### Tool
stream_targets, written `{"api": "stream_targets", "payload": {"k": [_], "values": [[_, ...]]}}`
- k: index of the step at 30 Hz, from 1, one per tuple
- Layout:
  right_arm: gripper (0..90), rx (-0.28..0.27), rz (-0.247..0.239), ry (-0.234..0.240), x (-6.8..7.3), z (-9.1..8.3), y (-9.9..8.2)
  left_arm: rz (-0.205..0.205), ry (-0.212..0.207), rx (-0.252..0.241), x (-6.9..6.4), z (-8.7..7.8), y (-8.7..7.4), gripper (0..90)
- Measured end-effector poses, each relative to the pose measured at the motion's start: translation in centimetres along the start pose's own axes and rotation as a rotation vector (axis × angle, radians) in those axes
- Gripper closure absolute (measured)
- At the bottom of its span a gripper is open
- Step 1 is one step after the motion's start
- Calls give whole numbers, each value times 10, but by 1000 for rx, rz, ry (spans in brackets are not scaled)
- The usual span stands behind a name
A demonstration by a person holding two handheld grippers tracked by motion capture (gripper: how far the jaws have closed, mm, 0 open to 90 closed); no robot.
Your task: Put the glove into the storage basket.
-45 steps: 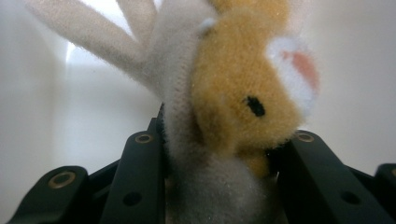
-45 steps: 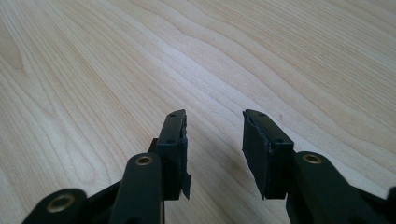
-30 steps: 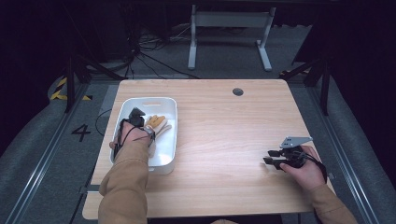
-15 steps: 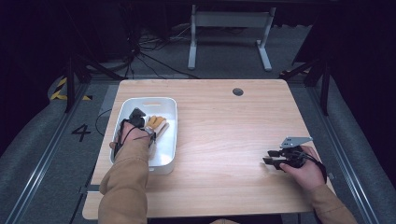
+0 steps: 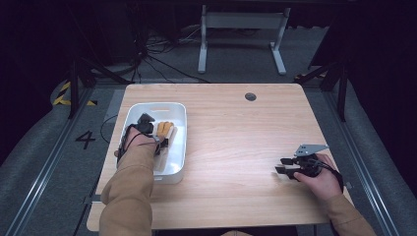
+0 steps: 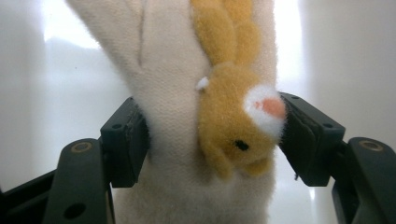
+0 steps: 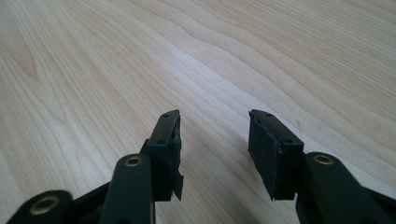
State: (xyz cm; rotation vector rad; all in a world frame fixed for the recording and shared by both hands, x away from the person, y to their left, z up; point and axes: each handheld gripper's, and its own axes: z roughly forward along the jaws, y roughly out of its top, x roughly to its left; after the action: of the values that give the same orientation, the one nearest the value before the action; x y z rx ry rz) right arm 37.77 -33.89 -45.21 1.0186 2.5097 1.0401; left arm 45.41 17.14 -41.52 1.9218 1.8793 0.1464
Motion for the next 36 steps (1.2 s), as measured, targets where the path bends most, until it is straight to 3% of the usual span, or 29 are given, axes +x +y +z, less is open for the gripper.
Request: {"api": "stream_targets", "payload": {"k": [10,15,21,25,27,30,31,33,36], "values": [[543,-11,6,19,0,0,1,33,32,5,-2,-12,1,324],[539,-13,-1,18,0,1,3,60,63,-28,-4,-27,3,328],[539,-9,-2,22,0,4,5,78,17,-100,-9,-51,4,345],[536,-8,-12,22,0,6,6,116,-19,-150,-14,-66,2,354],[534,-3,-8,19,0,6,5,137,-32,-180,-19,-74,-1,361],[531,-7,-4,17,-1,5,4,202,-81,-229,-29,-87,-8,366],[531,-7,-4,17,-1,5,4,202,-81,-229,-29,-87,-8,369],[527,-6,1,16,-2,5,3,250,-124,-259,-36,-96,-14,377],[526,-4,2,14,-3,5,2,274,-156,-290,-41,-101,-18,381]]}}
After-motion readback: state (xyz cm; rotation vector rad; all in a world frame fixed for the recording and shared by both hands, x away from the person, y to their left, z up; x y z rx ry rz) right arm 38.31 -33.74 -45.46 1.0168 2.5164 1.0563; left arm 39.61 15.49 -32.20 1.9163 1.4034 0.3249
